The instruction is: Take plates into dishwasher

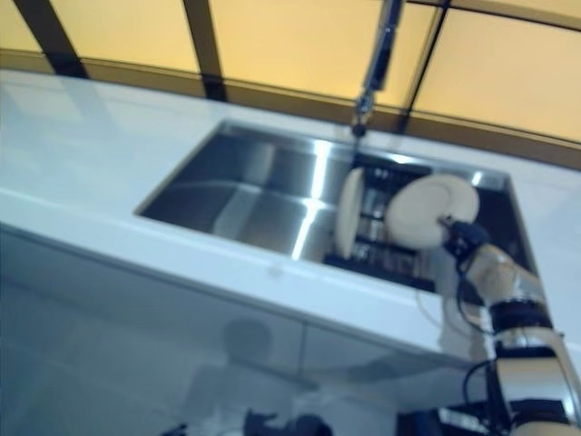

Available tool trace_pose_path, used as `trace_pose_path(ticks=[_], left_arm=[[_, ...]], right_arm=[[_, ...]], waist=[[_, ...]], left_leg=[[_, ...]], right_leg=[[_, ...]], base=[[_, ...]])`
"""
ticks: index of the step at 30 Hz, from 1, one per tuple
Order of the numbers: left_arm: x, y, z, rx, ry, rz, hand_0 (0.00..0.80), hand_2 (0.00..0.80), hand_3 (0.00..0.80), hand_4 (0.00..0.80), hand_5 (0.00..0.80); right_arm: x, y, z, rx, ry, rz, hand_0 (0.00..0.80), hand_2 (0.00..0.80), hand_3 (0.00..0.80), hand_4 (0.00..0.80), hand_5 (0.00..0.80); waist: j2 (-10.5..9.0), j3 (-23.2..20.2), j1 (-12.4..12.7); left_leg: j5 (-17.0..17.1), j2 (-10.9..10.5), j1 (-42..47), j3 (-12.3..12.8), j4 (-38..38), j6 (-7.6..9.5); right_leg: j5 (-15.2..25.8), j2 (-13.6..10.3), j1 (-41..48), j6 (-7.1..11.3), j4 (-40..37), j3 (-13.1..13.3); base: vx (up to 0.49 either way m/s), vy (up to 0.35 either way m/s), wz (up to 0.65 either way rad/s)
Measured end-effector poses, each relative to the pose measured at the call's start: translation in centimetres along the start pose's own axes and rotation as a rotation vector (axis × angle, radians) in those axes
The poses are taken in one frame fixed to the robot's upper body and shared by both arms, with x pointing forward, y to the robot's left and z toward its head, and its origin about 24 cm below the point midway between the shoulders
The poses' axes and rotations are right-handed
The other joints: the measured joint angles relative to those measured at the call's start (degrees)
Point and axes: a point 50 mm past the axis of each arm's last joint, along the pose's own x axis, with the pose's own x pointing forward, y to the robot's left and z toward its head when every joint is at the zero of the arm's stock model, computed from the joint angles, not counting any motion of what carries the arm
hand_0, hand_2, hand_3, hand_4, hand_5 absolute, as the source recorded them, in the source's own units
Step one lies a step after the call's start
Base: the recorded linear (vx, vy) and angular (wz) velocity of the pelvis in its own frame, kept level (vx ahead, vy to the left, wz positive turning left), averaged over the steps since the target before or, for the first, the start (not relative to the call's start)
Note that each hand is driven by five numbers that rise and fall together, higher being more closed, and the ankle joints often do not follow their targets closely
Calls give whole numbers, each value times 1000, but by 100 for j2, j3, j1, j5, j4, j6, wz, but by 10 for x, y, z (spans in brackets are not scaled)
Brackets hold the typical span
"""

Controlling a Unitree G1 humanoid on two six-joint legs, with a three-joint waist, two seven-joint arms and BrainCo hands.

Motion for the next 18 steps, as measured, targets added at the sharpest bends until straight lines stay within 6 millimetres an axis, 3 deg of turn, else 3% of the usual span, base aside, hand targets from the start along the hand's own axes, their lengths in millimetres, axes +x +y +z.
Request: trace_pose_path(ticks=[18], left_arm=[[1, 0, 2, -6, -6, 0, 0, 0, 0, 0, 0]], right_arm=[[1, -4, 3, -43, -38, -12, 800, 800, 800, 800, 800]], waist=[[2, 0, -8]], left_leg=[[2, -2, 6, 1, 4, 1]], right_leg=[[10, -2, 7, -2, 2, 3]], base=[[-12, 6, 0]])
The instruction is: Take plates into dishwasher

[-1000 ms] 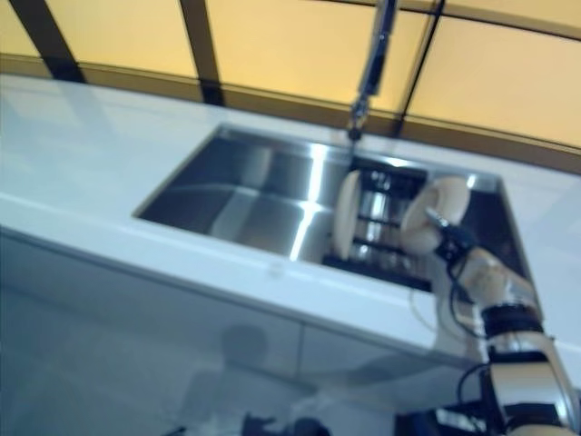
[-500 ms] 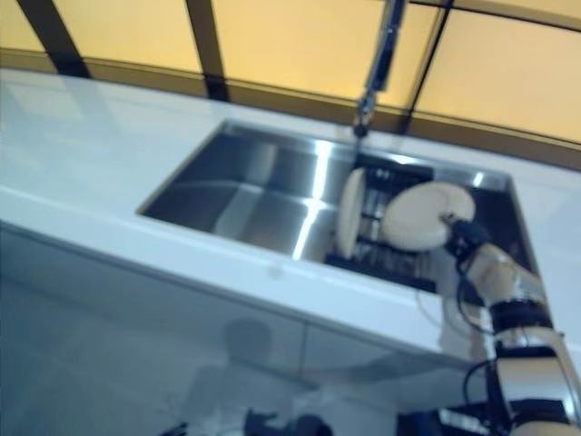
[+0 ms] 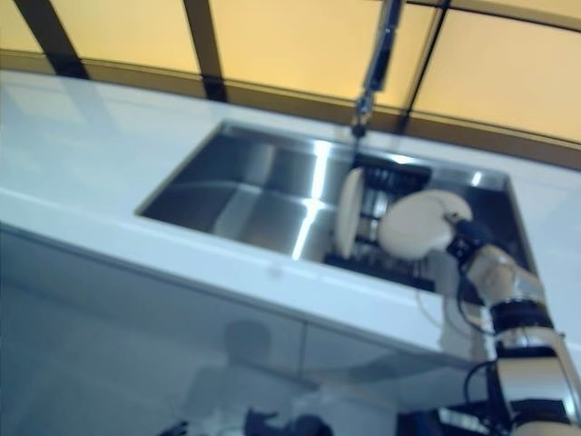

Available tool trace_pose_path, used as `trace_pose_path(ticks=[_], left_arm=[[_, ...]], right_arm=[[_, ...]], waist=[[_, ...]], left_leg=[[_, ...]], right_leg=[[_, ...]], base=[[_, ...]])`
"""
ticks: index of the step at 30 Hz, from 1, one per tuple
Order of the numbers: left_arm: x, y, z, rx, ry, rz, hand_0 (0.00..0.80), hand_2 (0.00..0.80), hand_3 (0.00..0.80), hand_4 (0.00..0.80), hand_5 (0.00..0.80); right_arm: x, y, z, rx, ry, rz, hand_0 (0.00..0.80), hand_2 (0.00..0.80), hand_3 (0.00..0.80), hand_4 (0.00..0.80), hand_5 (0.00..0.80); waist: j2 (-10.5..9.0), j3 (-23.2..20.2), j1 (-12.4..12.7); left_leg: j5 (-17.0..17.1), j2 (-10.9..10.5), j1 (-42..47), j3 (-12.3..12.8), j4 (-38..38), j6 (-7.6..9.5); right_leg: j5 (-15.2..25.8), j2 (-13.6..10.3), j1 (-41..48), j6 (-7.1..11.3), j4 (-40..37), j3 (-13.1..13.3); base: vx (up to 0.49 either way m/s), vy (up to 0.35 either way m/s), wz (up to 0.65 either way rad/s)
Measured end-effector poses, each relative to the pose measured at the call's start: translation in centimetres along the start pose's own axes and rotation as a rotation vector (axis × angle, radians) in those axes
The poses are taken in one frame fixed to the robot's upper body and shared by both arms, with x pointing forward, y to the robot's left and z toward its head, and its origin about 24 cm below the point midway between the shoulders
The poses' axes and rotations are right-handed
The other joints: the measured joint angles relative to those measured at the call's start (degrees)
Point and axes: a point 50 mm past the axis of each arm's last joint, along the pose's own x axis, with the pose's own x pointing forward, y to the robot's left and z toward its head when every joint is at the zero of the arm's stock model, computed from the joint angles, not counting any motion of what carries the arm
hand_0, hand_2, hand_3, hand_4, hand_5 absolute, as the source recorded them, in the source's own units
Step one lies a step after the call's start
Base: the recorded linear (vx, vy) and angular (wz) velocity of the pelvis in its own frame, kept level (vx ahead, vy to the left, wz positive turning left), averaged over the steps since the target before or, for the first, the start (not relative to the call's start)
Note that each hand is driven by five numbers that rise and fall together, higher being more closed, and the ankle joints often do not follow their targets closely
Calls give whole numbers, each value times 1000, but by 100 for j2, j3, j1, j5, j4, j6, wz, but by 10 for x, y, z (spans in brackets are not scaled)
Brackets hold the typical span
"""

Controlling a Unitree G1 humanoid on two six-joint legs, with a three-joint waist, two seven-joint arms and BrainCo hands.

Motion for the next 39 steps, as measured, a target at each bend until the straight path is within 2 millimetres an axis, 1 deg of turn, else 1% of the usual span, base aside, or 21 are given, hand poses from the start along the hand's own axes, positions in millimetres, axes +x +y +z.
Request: trace_pose_path(ticks=[4, 9, 13, 16, 19, 20, 22, 23, 27, 31, 35, 36, 39], left_arm=[[0, 0, 0, 0, 0, 0, 0, 0, 0, 0, 0], [0, 0, 0, 0, 1, 0, 0, 0, 0, 0, 0], [0, 0, 0, 0, 0, 0, 0, 0, 0, 0, 0], [0, 0, -1, -1, 2, 1, 0, 0, 0, 0, 0], [0, 0, -1, -2, 3, 2, 0, 0, 0, 0, 0], [0, 0, -1, -2, 3, 2, 0, 0, 0, 0, 0], [0, 0, -1, -2, 2, 5, 0, 0, 0, 0, 0], [0, 0, -1, -4, 2, 9, 0, 0, 0, 0, 0], [-1, 1, -3, -8, 6, 13, 0, 0, 0, 0, 0], [-2, 1, -7, -9, 16, 16, 0, 0, 0, 0, 0], [-4, 2, -13, -10, 31, 21, 0, 0, 0, 0, 0], [-4, 2, -16, -9, 37, 22, 0, 0, 0, 0, 0], [-5, 2, -19, -5, 44, 23, 0, 0, 0, 0, 0]], right_arm=[[0, 0, 2, 1, -18, -4, 800, 800, 800, 800, 800], [-2, 2, 11, -7, -54, 4, 800, 800, 800, 800, 800], [-6, 6, 22, -18, -106, 31, 800, 800, 800, 800, 800], [-10, 13, 32, -26, -159, 70, 800, 800, 800, 800, 800], [-16, 29, 42, -34, -226, 143, 800, 800, 800, 800, 800], [-18, 31, 44, -35, -236, 154, 800, 800, 800, 800, 800], [-23, 40, 49, -43, -274, 198, 800, 800, 800, 800, 800], [-27, 46, 52, -47, -299, 227, 800, 800, 800, 800, 800], [-42, 65, 61, -67, -382, 319, 800, 800, 800, 800, 800], [-54, 75, 65, -113, -456, 357, 800, 800, 800, 800, 800], [-61, 79, 67, -172, -514, 350, 800, 800, 800, 800, 800], [-63, 79, 66, -200, -529, 348, 800, 800, 800, 800, 800], [-71, 70, 66, -304, -566, 326, 800, 800, 800, 800, 800]], waist=[[0, 0, -7], [0, -1, -13], [-1, -2, -18], [-3, -3, -20], [-7, -6, -30], [-10, -7, -29], [-24, -16, -77], [-37, -24, -145], [-117, -84, -175], [-237, -211, -193], [-327, -339, -224], [-352, -386, -281], [-374, -429, -336]], left_leg=[[0, 0, 2, 2, 0, 0], [1, 0, 6, 8, -2, 2], [3, 0, 11, 17, -2, 3], [3, 2, 28, 70, -8, 4], [10, 3, 79, 125, -47, 12], [10, 2, 86, 130, -51, 13], [13, -4, 90, 131, -66, 18], [14, -6, 91, 132, -68, 20], [14, -5, 99, 149, -79, 21], [13, -4, 108, 211, -94, 22], [13, -6, 145, 294, -126, 25], [15, -13, 152, 305, -132, 28], [3, -18, 185, 383, -132, 48]], right_leg=[[4, 0, 0, -2, 0, 2], [10, 1, 2, -2, 1, 9], [18, 2, 4, -2, 1, 20], [30, 7, 4, -3, 1, 71], [47, 12, 7, 2, 1, 132], [47, 12, 9, 3, 1, 132], [50, 8, 9, 8, 1, 142], [51, 5, 8, 9, 1, 146], [52, 12, 0, 10, 0, 181], [52, 17, -15, 10, 0, 226], [59, 19, -24, 22, 0, 295], [61, 18, -28, 26, 2, 307], [65, 12, -33, 39, 17, 381]], base=[[-21, 8, 0], [0, 0, 0], [-8, 2, 0], [-37, 16, -6], [-45, 20, -12], [-42, 18, -7], [-20, 9, 0], [-36, 20, 0], [-17, 21, -2], [-12, 41, -5], [-12, 50, -9], [-17, 49, -5], [-19, 39, -15]])
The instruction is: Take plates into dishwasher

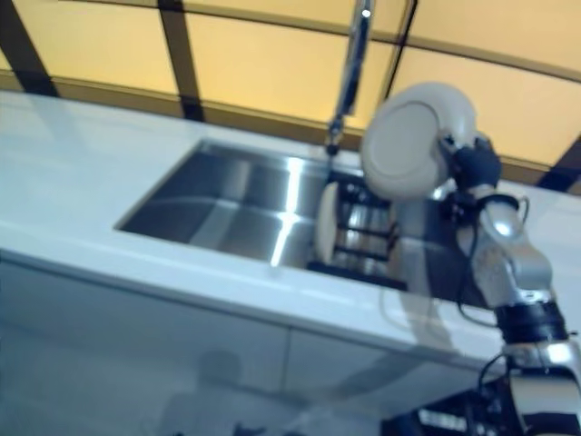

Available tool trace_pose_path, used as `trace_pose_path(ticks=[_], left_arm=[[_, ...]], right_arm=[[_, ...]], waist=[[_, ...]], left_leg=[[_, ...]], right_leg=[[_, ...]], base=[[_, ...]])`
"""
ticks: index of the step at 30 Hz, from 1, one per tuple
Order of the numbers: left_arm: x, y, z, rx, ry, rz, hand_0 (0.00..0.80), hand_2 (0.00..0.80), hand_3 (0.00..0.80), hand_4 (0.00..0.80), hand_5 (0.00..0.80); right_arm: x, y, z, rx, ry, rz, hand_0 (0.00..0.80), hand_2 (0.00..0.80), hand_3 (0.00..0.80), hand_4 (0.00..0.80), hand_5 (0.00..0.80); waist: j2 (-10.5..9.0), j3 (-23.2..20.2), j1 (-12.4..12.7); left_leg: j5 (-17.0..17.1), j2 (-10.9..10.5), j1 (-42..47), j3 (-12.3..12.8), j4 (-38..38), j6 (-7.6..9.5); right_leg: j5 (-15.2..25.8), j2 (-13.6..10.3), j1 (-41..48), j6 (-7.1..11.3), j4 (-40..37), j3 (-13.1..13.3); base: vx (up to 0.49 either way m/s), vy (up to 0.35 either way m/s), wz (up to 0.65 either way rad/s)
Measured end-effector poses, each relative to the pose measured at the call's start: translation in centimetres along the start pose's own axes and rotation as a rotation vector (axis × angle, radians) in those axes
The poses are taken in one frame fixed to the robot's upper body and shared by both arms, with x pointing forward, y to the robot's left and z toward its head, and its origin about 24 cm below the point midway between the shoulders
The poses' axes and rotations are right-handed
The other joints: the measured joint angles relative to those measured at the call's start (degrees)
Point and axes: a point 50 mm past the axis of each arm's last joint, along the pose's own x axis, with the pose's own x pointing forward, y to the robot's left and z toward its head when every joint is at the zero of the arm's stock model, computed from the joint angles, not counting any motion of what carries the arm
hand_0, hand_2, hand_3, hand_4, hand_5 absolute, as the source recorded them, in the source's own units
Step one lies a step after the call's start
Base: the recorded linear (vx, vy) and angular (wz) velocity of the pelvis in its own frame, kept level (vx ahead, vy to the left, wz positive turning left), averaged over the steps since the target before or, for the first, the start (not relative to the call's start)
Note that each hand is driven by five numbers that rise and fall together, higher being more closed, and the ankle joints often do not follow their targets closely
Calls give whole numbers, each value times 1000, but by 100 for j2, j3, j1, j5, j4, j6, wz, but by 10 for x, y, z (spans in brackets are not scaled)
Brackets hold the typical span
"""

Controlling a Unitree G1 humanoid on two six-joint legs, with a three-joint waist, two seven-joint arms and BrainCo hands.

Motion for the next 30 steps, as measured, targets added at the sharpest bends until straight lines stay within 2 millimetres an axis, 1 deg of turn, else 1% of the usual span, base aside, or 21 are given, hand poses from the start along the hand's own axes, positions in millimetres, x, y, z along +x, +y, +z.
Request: trace_pose_path(ticks=[2, 3, 4, 5, 6, 7, 8, 9, 11, 12, 13, 14, 16, 18, 19, 20, 22, 23, 24, 29, 30], left_arm=[[0, 1, 0, 0, -1, 4, 0, 0, 0, 0, 0], [0, 1, -1, 0, 1, 6, 0, 0, 0, 0, 0], [-1, 2, -3, 0, 5, 9, 0, 0, 0, 0, 0], [-1, 2, -3, -1, 5, 10, 0, 0, 0, 0, 0], [-2, 3, -4, -10, 6, 16, 0, 0, 0, 0, 0], [-2, 4, -6, -17, 7, 20, 0, 0, 0, 0, 0], [-3, 5, -7, -21, 6, 24, 0, 0, 0, 0, 0], [-2, 6, -5, -19, 0, 24, 0, 0, 0, 0, 0], [-2, 5, -3, -19, -11, 23, 0, 0, 0, 0, 0], [-2, 5, -3, -20, -11, 23, 0, 0, 0, 0, 0], [-2, 5, -3, -20, -12, 23, 0, 0, 0, 0, 0], [-2, 5, -4, -21, -11, 24, 0, 0, 0, 0, 0], [-2, 7, -3, -18, -13, 29, 0, 0, 0, 0, 0], [-1, 7, 0, -16, -18, 29, 0, 0, 0, 0, 0], [0, 8, 2, -15, -17, 34, 0, 0, 0, 0, 0], [0, 9, 1, -14, -10, 39, 0, 0, 0, 0, 0], [0, 10, -1, -13, -1, 43, 0, 0, 0, 0, 0], [0, 11, -2, -13, 1, 45, 0, 0, 0, 0, 0], [0, 11, -3, -13, 6, 46, 0, 0, 0, 0, 0], [1, 11, -1, -11, -2, 41, 0, 0, 0, 0, 0], [0, 10, -2, -10, 2, 35, 0, 0, 0, 0, 0]], right_arm=[[-12, -14, -4, -64, 2, -27, 800, 800, 800, 800, 800], [-14, -16, -6, -69, 6, -32, 800, 800, 800, 800, 800], [-18, -18, -10, -79, 19, -33, 800, 800, 800, 800, 800], [-21, -20, -12, -86, 23, -31, 800, 800, 800, 800, 800], [-29, -24, -18, -98, 41, -27, 800, 800, 800, 800, 800], [-32, -24, -21, -104, 51, -21, 800, 800, 800, 800, 800], [-37, -26, -25, -116, 65, -13, 800, 800, 800, 800, 800], [-42, -28, -28, -128, 79, -6, 800, 800, 800, 800, 800], [-54, -35, -31, -139, 94, -2, 800, 800, 800, 800, 800], [-59, -37, -33, -142, 104, 6, 800, 800, 800, 800, 800], [-65, -40, -35, -149, 115, 9, 800, 800, 800, 800, 800], [-69, -42, -36, -153, 121, 12, 800, 800, 800, 800, 800], [-74, -45, -40, -172, 139, 19, 800, 800, 800, 800, 800], [-79, -49, -42, -184, 148, 13, 800, 800, 800, 800, 800], [-85, -54, -44, -190, 162, 2, 800, 800, 800, 800, 800], [-90, -58, -47, -197, 179, -9, 800, 800, 800, 800, 800], [-95, -62, -49, -207, 193, -15, 800, 800, 800, 800, 800], [-97, -64, -50, -210, 199, -18, 800, 800, 800, 800, 800], [-100, -67, -50, -214, 204, -24, 800, 800, 800, 800, 800], [-110, -75, -55, -237, 236, -47, 800, 800, 800, 800, 800], [-113, -77, -57, -241, 248, -52, 800, 800, 800, 800, 800]], waist=[[-21, -45, -26], [-27, -49, -67], [-32, -57, -160], [-37, -63, -179], [-46, -71, -253], [-50, -73, -284], [-56, -91, -379], [-64, -106, -481], [-68, -119, -486], [-73, -123, -527], [-83, -138, -624], [-83, -152, -617], [-117, -191, -748], [-129, -204, -811], [-147, -218, -811], [-165, -238, -864], [-174, -263, -993], [-169, -268, -1019], [-166, -282, -1080], [-165, -390, -1135], [-176, -428, -1217]], left_leg=[[-15, -6, 2, 102, 12, 9], [-16, -8, 3, 124, 14, 11], [-22, -16, 9, 201, 23, 19], [-30, -19, 12, 240, 31, 21], [-40, -20, 10, 314, 44, 26], [-41, -21, 12, 337, 49, 29], [-50, -24, 14, 389, 55, 38], [-53, -52, 22, 461, 59, 38], [-67, -43, 53, 568, 49, 44], [-81, -39, 95, 651, 43, 51], [-97, -69, 118, 710, 42, 59], [-97, -43, 119, 718, 37, 62], [-111, -47, 117, 903, 32, 85], [-117, -35, 114, 1049, 29, 93], [-118, -35, 111, 1081, 19, 95], [-119, -37, 123, 1096, 9, 94], [-124, -46, 140, 1109, -5, 88], [-125, -45, 158, 1125, -21, 88], [-129, -56, 194, 1158, -41, 85], [-202, -92, 227, 1310, -9, 111], [-219, -107, 228, 1323, 5, 123]], right_leg=[[9, 22, -71, 12, 51, 104], [16, 25, -77, 21, 49, 124], [14, 34, -94, 45, 47, 186], [18, 44, -114, 64, 45, 244], [36, 38, -134, 73, 43, 315], [40, 34, -136, 77, 42, 332], [51, 28, -158, 86, 39, 390], [69, 43, -187, 110, 42, 399], [86, 32, -211, 136, 35, 433], [92, 19, -211, 145, 34, 436], [108, 17, -216, 169, 42, 470], [107, 6, -220, 169, 36, 480], [91, -51, -304, 187, 24, 476], [59, -55, -369, 263, 34, 464], [74, -58, -388, 285, 41, 463], [81, -56, -392, 295, 44, 463], [114, -50, -394, 338, 46, 483], [115, -48, -388, 339, 47, 486], [170, -39, -382, 357, 48, 538], [191, -36, -404, 343, 46, 621], [191, -39, -404, 344, 51, 640]], base=[[-24, 27, -26], [-28, 23, -23], [-25, 23, -24], [-29, 43, -33], [-15, 32, -27], [-21, 70, -29], [-20, 71, -25], [-28, 91, -28], [-36, 80, -33], [-47, 77, -40], [-45, 53, -28], [-51, 33, -22], [-53, 25, -37], [-41, 25, -36], [-27, 30, -19], [-14, 34, -10], [-1, 44, -6], [-3, 41, -14], [-9, 34, -17], [32, 37, -16], [36, 3, -6]])
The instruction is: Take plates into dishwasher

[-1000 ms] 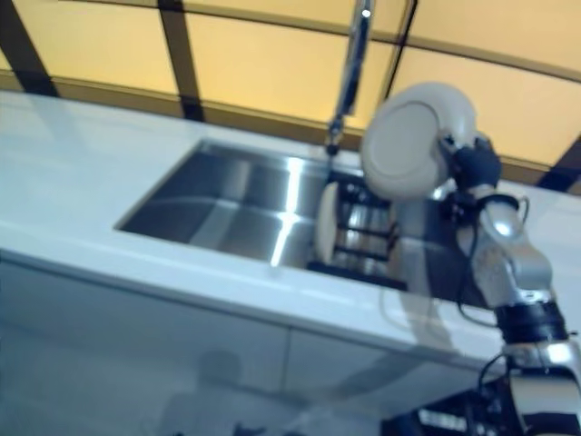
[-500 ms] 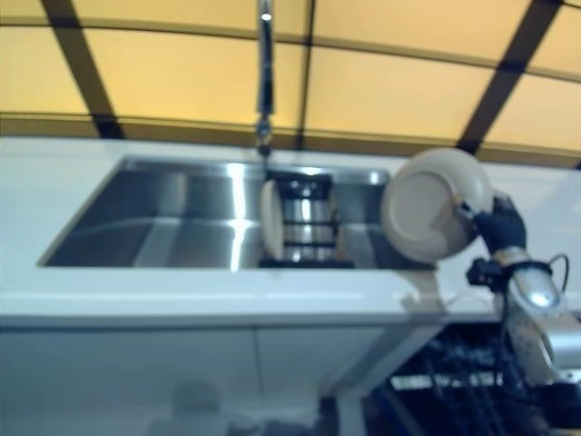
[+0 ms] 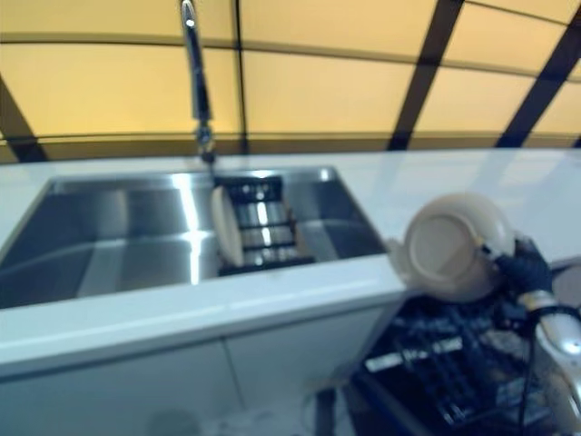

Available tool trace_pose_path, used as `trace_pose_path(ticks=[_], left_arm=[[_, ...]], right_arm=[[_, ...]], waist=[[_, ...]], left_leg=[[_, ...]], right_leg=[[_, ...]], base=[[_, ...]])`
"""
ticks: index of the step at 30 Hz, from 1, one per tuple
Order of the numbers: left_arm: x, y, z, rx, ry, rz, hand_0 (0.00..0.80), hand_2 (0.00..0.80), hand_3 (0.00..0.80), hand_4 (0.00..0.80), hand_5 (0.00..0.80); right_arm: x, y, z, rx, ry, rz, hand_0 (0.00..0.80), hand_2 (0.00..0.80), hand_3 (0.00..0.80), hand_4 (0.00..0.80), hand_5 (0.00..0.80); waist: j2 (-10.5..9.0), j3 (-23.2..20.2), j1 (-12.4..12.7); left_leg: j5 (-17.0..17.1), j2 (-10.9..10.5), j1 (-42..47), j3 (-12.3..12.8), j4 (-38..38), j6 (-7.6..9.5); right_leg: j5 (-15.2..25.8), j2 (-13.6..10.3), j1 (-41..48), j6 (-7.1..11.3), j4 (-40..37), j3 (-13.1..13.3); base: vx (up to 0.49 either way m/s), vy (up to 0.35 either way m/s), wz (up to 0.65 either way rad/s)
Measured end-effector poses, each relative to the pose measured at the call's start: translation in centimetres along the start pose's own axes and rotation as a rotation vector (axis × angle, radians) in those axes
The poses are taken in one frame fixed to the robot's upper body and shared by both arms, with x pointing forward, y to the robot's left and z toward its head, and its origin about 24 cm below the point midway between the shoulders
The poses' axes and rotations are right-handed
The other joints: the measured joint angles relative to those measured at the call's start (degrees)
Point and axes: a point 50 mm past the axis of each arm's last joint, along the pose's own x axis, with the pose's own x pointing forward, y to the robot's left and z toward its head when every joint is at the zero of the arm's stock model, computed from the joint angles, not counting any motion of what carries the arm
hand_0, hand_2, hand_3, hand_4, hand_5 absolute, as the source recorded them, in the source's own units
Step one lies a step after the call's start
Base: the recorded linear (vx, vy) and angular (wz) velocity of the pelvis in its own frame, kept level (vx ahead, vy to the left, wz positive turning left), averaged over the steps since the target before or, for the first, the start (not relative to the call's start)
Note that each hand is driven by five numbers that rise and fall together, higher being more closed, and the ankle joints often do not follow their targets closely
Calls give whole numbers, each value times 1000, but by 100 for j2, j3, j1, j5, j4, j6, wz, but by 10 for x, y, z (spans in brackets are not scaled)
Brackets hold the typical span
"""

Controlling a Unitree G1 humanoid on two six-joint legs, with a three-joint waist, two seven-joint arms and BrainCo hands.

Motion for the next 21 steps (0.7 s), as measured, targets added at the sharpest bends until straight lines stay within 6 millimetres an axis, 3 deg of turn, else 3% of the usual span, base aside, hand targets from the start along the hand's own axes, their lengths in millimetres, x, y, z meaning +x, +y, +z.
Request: trace_pose_path(ticks=[3, 6, 8, 9, 11, 13, 14, 15, 16, 17, 18, 19, 21], left_arm=[[-2, 0, -5, 30, 15, -4, 0, 0, 0, 0, 0], [-3, 4, -12, 40, 40, 6, 0, 0, 0, 0, 0], [-4, 14, -14, 49, 60, 33, 0, 0, 0, 0, 0], [-4, 19, -12, 56, 60, 48, 0, 0, 0, 0, 0], [-5, 29, -11, 71, 70, 74, 0, 0, 0, 0, 0], [-5, 37, -5, 76, 60, 99, 0, 0, 0, 0, 0], [-4, 34, -3, 72, 53, 92, 0, 0, 0, 0, 0], [-3, 32, -3, 67, 54, 89, 0, 0, 0, 0, 0], [-2, 28, -1, 60, 49, 81, 0, 0, 0, 0, 0], [-1, 26, 0, 55, 46, 81, 0, 0, 0, 0, 0], [1, 23, 10, 45, 12, 76, 0, 0, 0, 0, 0], [1, 24, 11, 46, 6, 80, 0, 0, 0, 0, 0], [2, 29, 17, 52, -10, 97, 0, 0, 0, 0, 0]], right_arm=[[-6, -4, -6, -8, 26, -13, 800, 800, 800, 800, 800], [-6, -4, -7, -1, 26, -6, 800, 800, 800, 800, 800], [-5, -5, -7, 1, 29, -6, 800, 800, 800, 800, 800], [-5, -5, -7, 8, 27, -3, 800, 800, 800, 800, 800], [-4, -4, -5, 21, 19, 11, 800, 800, 800, 800, 800], [2, 1, 3, 33, -16, 33, 800, 800, 800, 800, 800], [10, 6, 14, 44, -63, 51, 800, 800, 800, 800, 800], [14, 9, 17, 66, -85, 57, 800, 800, 800, 800, 800], [17, 13, 20, 80, -98, 71, 800, 800, 800, 800, 800], [14, 11, 14, 76, -70, 68, 800, 800, 800, 800, 800], [8, 8, 3, 66, -20, 63, 800, 800, 800, 800, 800], [5, 8, -1, 63, -1, 68, 800, 800, 800, 800, 800], [3, 13, -7, 64, 20, 106, 800, 800, 800, 800, 800]], waist=[[-56, -50, 1], [-92, -52, 26], [-21, -6, 146], [-7, 5, 156], [-78, -33, 226], [-276, -70, 422], [-252, -12, 480], [-251, -1, 531], [-177, 64, 598], [-102, 118, 457], [-57, 134, 416], [-59, 132, 461], [-262, 67, 455]], left_leg=[[-32, -16, 65, 154, -6, 12], [-51, 134, 77, 624, 11, 5], [-58, 486, 60, 1105, 58, -11], [-55, 664, 70, 1334, 71, -16], [-52, 868, 48, 1455, 192, -47], [-153, 880, -174, 1268, 482, -74], [-275, 628, -335, 869, 380, 46], [-241, 532, -344, 674, 260, 64], [-59, 633, -359, 668, 147, -96], [-39, 727, -423, 554, 217, -106], [43, 880, -401, 561, 253, -224], [59, 953, -428, 616, 290, -253], [187, 1013, -525, 585, 254, -472]], right_leg=[[-22, -23, -49, 7, -2, -20], [-384, -145, -201, 439, 39, -654], [-425, -271, -516, 445, 1056, -1322], [-432, -379, -622, 454, 1615, -1419], [-352, -553, -553, 396, 2074, -1470], [-201, -428, -574, 280, 1827, -1352], [-105, -324, -649, 356, 1493, -1161], [42, -269, -614, 556, 1139, -1026], [194, -206, -485, 732, 640, -934], [-35, -206, -346, 549, 804, -1056], [-355, -238, -111, 443, 1019, -1256], [-459, -283, 35, 479, 1002, -1343], [-502, -283, 417, 445, 351, -1296]], base=[[4, -41, -24], [-116, -79, -67], [-245, -55, -73], [-258, -54, -51], [-211, -74, -60], [-172, -126, -111], [-154, -188, -125], [-145, -234, -158], [-129, -298, -85], [-131, -340, -44], [-131, -358, 5], [-113, -322, -29], [-83, -298, -30]])
